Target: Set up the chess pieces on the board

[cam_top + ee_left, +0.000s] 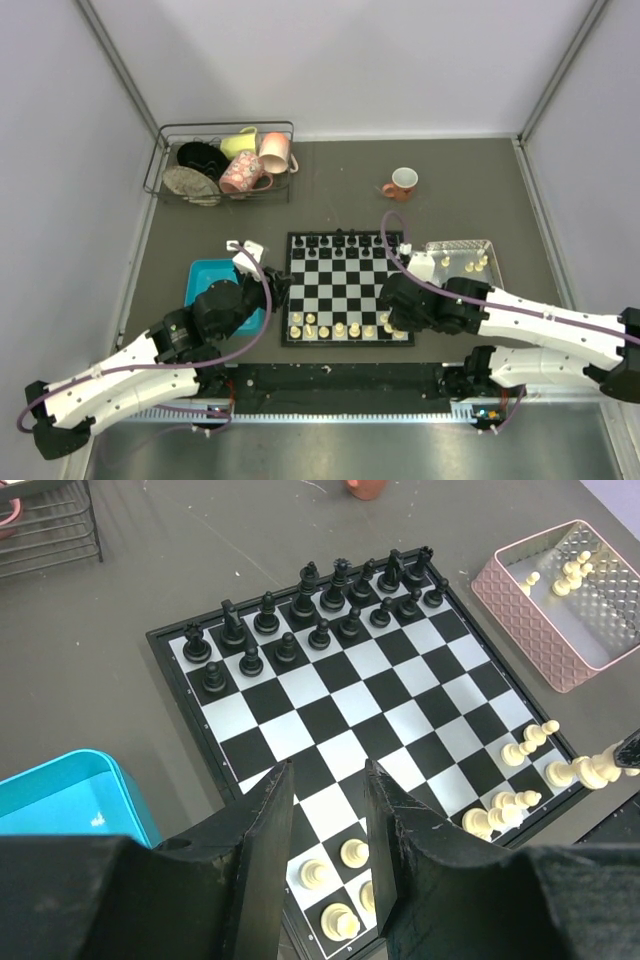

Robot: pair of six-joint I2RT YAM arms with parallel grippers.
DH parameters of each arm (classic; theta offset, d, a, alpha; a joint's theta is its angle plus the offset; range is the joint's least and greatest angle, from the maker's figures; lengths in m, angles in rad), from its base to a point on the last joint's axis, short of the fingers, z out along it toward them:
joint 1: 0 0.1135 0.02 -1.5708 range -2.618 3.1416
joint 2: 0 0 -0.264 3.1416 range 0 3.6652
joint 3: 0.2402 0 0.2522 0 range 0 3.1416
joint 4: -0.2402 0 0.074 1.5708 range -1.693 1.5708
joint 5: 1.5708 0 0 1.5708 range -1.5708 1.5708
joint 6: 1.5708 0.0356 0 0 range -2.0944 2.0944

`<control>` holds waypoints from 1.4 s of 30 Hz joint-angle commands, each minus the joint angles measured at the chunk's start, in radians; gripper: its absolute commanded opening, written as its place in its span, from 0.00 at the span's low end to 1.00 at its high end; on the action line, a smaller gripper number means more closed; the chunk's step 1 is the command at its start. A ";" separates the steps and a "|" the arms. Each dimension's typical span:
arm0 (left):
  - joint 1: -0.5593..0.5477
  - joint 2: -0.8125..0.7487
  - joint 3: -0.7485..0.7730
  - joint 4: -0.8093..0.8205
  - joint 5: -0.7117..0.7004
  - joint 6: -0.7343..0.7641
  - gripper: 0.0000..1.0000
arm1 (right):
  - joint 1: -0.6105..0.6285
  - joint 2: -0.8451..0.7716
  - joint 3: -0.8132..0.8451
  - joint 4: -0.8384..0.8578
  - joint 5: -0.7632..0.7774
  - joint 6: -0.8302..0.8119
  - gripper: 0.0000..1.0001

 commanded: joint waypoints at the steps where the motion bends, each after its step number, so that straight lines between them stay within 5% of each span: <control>1: 0.005 -0.001 0.000 0.063 -0.009 0.003 0.39 | 0.018 0.037 -0.014 0.098 0.029 -0.020 0.00; 42: 0.005 0.000 0.015 0.054 -0.012 0.002 0.42 | 0.020 0.130 -0.140 0.233 0.021 -0.016 0.00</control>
